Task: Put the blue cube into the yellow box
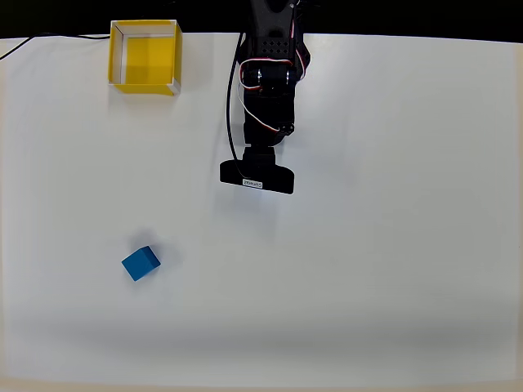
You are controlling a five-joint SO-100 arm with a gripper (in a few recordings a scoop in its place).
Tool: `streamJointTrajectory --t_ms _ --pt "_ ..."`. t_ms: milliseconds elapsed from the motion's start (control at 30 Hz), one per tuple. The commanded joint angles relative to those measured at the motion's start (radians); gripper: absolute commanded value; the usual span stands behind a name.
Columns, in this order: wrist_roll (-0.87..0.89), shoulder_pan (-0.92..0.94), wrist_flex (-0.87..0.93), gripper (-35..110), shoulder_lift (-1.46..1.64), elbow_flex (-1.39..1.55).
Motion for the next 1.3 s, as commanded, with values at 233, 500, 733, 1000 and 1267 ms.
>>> streamJointTrajectory --t_ms 233,500,733,1000,1267 --pt "0.009 -0.014 0.017 1 0.025 0.026" --pt "0.009 -0.014 0.017 1 0.025 0.026" --pt "-0.067 0.002 0.015 1 0.025 0.026" --pt "-0.011 0.043 -0.181 12 -0.196 -0.169" --pt "0.067 0.169 -0.489 24 -0.623 -0.466"
